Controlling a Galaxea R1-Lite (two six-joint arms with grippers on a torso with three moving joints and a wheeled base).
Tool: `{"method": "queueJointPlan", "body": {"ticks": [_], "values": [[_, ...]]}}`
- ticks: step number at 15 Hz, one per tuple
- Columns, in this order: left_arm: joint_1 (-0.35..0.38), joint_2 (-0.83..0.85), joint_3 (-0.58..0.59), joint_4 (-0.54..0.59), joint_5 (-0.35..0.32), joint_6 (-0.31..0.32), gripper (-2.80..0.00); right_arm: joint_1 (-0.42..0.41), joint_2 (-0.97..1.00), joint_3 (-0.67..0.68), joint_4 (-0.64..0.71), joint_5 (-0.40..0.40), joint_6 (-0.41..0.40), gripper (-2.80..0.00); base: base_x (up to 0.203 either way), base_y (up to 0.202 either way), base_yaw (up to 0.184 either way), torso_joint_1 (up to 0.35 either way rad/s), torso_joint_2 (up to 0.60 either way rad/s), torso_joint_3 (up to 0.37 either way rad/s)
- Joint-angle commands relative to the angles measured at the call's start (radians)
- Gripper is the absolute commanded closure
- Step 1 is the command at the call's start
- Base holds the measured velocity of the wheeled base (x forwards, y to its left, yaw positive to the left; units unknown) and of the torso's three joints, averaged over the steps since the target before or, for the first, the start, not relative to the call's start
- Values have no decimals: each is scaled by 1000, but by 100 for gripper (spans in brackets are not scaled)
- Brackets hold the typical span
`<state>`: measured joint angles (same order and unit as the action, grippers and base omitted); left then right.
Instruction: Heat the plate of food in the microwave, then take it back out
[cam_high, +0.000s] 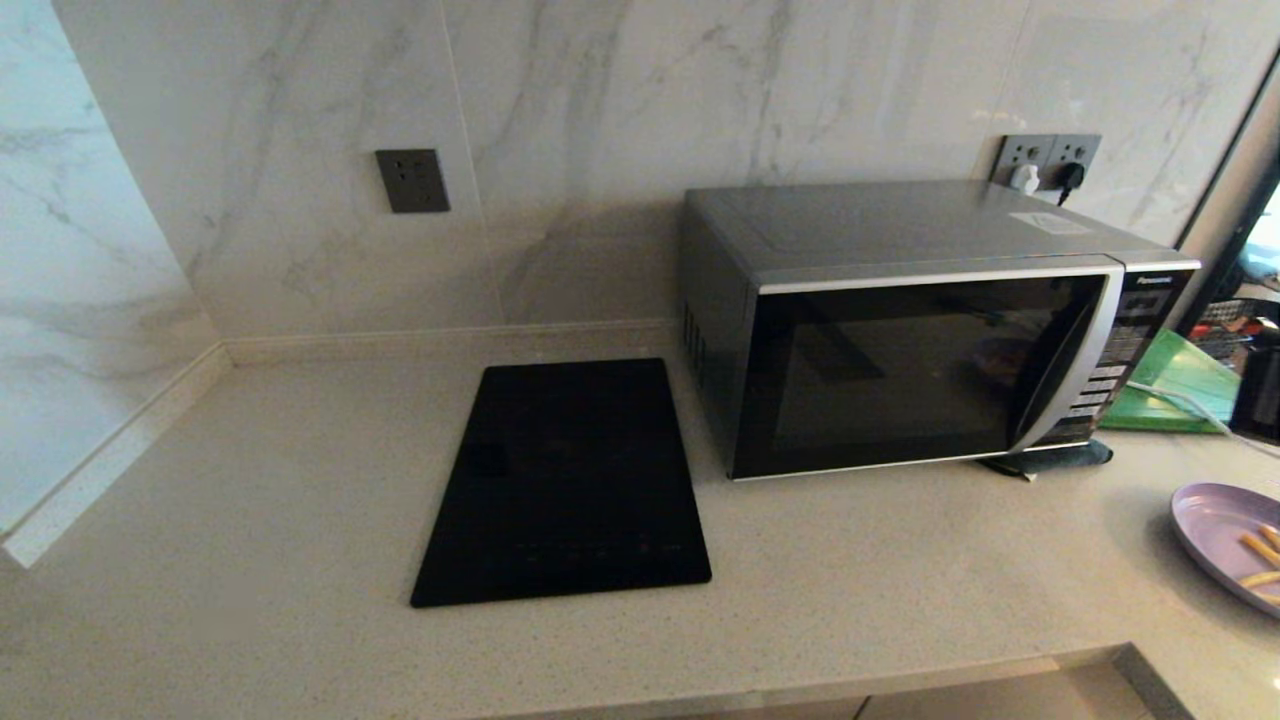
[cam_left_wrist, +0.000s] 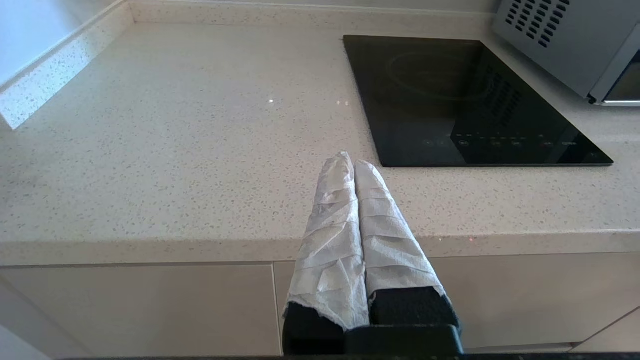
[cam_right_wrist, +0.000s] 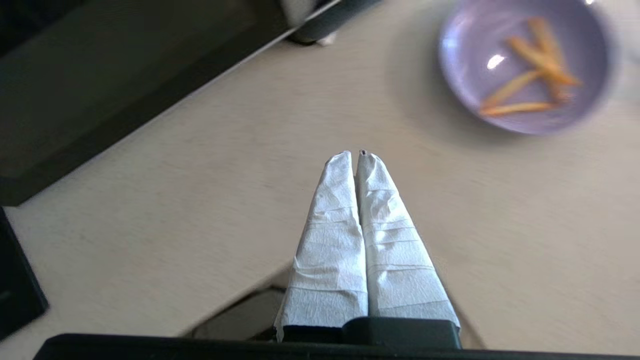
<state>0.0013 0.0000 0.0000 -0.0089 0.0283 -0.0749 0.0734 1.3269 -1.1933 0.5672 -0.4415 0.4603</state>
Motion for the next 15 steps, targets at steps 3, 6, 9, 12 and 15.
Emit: {"method": "queueJointPlan", "body": {"ticks": [3, 6, 9, 12, 15], "values": [[0, 2, 0, 0, 1, 0, 0, -26, -420, 168, -11, 28, -43, 0, 0, 0, 0, 0, 0, 0], [0, 2, 0, 0, 1, 0, 0, -29, -679, 267, -13, 79, -91, 0, 0, 0, 0, 0, 0, 0], [0, 2, 0, 0, 1, 0, 0, -29, -902, 347, 3, 106, -160, 0, 0, 0, 0, 0, 0, 0], [0, 2, 0, 0, 1, 0, 0, -31, -1091, 386, 77, 142, -230, 0, 0, 0, 0, 0, 0, 0], [0, 2, 0, 0, 1, 0, 0, -60, -1245, 402, 217, 252, -253, 0, 0, 0, 0, 0, 0, 0]]}}
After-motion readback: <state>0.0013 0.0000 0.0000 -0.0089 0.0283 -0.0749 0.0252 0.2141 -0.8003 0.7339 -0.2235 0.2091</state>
